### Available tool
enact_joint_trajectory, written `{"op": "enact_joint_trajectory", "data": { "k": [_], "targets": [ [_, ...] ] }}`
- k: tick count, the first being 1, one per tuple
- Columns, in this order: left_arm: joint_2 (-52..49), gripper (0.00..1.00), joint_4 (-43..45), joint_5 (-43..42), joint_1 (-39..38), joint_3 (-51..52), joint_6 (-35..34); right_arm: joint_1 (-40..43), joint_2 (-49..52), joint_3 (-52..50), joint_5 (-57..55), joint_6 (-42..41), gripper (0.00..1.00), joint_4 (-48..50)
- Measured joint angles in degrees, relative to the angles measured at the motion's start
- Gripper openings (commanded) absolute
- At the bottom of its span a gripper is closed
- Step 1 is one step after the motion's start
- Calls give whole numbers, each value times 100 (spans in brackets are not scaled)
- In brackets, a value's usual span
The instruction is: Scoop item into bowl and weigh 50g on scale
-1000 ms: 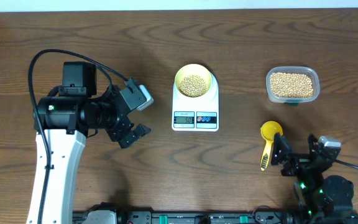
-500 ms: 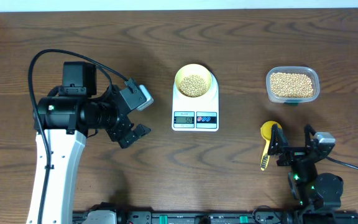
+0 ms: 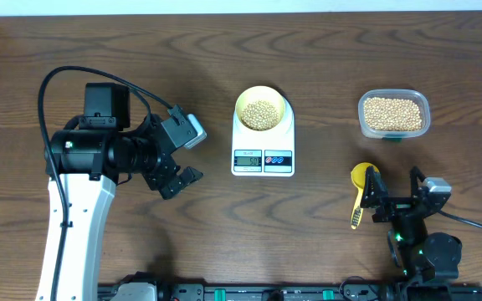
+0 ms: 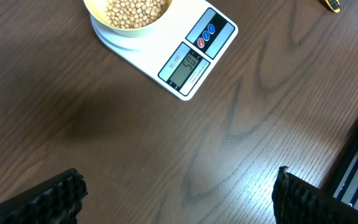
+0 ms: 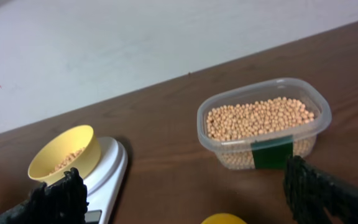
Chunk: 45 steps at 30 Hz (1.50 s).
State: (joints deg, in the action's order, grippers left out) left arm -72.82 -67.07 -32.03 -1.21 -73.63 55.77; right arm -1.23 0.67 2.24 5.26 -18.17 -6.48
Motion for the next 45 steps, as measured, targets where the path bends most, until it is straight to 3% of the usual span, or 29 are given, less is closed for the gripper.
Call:
{"op": "enact_joint_trajectory", "data": {
  "k": [24,45],
  "targets": [
    [0,98,0,0,0,0,0,-94,0,-162,-125,262,99,247],
    [0,98,0,0,0,0,0,-94,0,-162,-125,1335,99,229]
  ]
}}
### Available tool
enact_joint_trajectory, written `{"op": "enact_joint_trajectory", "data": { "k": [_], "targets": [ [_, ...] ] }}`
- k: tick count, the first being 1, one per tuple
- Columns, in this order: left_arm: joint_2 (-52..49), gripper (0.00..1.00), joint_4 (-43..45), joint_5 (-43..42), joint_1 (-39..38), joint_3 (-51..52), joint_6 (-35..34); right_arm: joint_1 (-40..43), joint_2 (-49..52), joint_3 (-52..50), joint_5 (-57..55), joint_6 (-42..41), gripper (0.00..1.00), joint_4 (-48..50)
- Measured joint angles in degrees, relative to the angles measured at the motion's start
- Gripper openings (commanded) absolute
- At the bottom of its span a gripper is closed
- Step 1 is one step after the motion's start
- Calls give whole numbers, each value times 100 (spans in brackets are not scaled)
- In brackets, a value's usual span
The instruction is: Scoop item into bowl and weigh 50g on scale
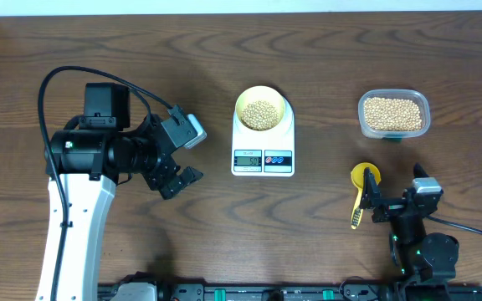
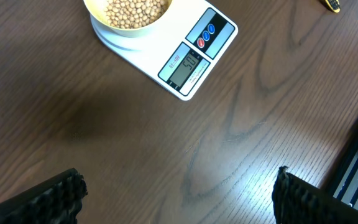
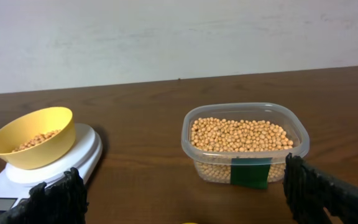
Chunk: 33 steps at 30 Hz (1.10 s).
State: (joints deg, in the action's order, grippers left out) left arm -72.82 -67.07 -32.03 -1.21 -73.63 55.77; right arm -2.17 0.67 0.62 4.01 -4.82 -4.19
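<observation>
A yellow bowl point(image 1: 263, 109) of soybeans sits on the white scale point(image 1: 263, 155), whose display is lit; both also show in the left wrist view, the bowl point(image 2: 127, 15) and the scale point(image 2: 194, 57). A clear tub of soybeans point(image 1: 393, 114) stands at the right, also the tub point(image 3: 243, 140). The yellow scoop point(image 1: 360, 191) lies on the table below the tub. My right gripper point(image 1: 394, 203) is open just right of the scoop, holding nothing. My left gripper point(image 1: 176, 157) hangs open left of the scale, empty.
A green label point(image 3: 250, 173) marks the tub's front. A black rail point(image 1: 266, 293) runs along the table's front edge. A pale wall point(image 3: 179, 37) stands behind the table.
My right gripper has drawn back slightly toward the front edge and levelled out, so its view now looks straight at the tub and bowl. The left arm has not moved.
</observation>
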Motion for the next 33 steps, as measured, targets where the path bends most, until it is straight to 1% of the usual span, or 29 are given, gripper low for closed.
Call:
{"op": "enact_joint_trajectory", "data": {
  "k": [33],
  "targets": [
    [0,98,0,0,0,0,0,11,0,0,0,254,99,-2]
  ]
}}
